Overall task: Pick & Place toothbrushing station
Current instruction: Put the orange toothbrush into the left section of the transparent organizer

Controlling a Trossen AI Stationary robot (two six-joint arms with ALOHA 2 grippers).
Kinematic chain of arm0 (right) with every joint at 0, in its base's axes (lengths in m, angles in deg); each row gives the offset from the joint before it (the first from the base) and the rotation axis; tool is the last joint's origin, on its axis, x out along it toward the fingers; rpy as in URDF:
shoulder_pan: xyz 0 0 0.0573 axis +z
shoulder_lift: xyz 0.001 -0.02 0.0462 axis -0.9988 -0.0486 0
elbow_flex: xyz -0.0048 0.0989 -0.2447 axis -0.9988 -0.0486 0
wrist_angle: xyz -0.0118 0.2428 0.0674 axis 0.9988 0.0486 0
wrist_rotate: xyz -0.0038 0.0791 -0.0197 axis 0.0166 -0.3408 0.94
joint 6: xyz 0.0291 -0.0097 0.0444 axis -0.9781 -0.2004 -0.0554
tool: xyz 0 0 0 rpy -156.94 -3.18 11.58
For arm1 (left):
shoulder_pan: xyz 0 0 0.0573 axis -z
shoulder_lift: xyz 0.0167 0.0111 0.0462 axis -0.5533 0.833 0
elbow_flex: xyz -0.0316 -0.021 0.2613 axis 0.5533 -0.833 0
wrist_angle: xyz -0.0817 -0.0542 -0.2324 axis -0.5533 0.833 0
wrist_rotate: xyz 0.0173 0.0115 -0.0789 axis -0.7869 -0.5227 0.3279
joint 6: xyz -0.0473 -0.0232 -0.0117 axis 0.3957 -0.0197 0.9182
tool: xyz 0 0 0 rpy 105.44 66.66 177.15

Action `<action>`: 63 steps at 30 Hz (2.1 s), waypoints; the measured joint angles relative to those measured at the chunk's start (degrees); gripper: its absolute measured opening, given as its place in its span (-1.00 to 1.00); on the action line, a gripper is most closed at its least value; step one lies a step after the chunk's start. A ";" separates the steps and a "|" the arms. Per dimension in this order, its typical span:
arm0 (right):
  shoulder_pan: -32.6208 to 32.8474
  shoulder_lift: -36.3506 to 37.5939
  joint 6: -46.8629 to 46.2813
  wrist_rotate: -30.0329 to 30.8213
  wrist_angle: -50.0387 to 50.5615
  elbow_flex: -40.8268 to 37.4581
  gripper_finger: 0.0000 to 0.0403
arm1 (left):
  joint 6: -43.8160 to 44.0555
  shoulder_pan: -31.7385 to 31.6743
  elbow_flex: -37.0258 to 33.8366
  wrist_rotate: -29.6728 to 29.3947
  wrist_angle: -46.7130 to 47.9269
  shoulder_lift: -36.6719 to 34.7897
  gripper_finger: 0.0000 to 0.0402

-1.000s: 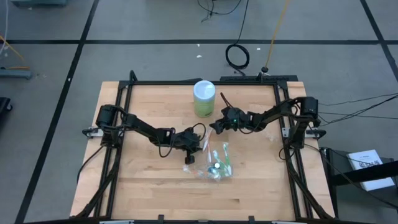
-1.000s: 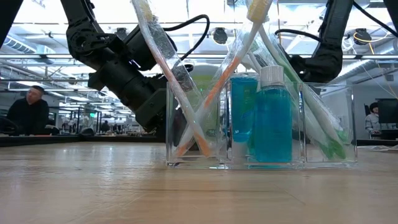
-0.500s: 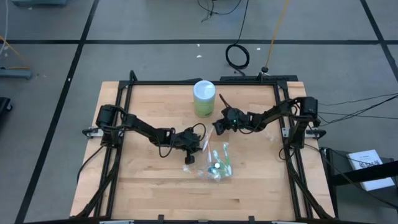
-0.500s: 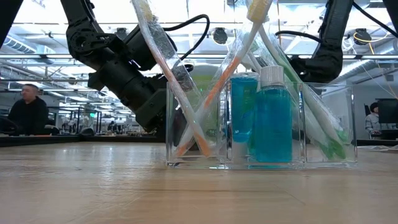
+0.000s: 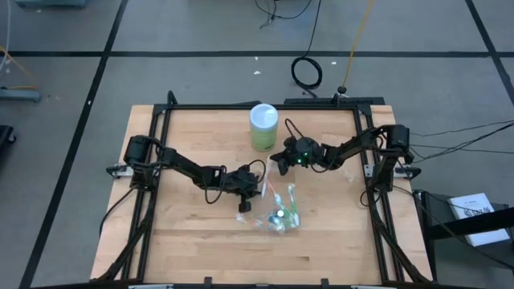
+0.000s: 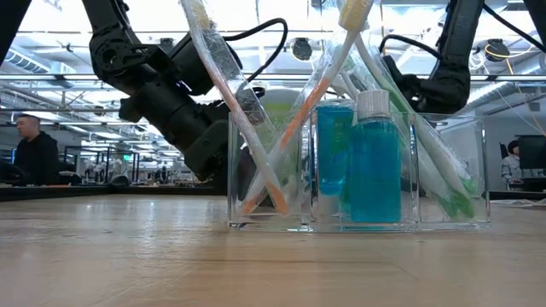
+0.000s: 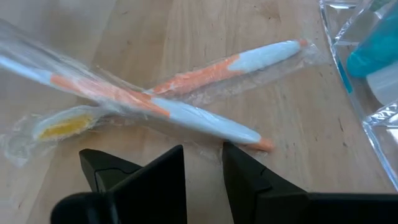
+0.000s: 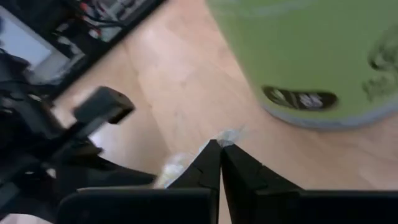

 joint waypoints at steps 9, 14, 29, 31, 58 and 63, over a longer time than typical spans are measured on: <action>0.13 1.99 3.61 -3.46 -7.02 0.14 -1.00 | -0.04 1.29 -0.12 0.26 1.64 -1.94 -0.89; 0.12 7.93 8.17 -4.56 -7.36 0.12 -1.00 | -0.24 3.52 -0.13 0.40 5.21 -7.13 -0.89; 11.87 24.57 27.12 -6.24 -6.25 2.62 -1.00 | 1.46 6.85 -0.02 -9.33 16.42 -18.17 -0.89; 15.08 24.60 31.82 -6.25 -6.05 4.15 -1.00 | 2.15 6.29 -0.04 -9.51 16.42 -18.12 -0.89; 26.05 6.45 43.20 -4.75 -5.10 8.94 -0.96 | 3.32 3.91 -0.02 -9.61 17.01 -18.10 -0.89; 25.53 7.05 39.35 -4.79 -5.18 8.88 -0.71 | 3.15 3.91 -0.02 -9.61 17.00 -18.10 -0.89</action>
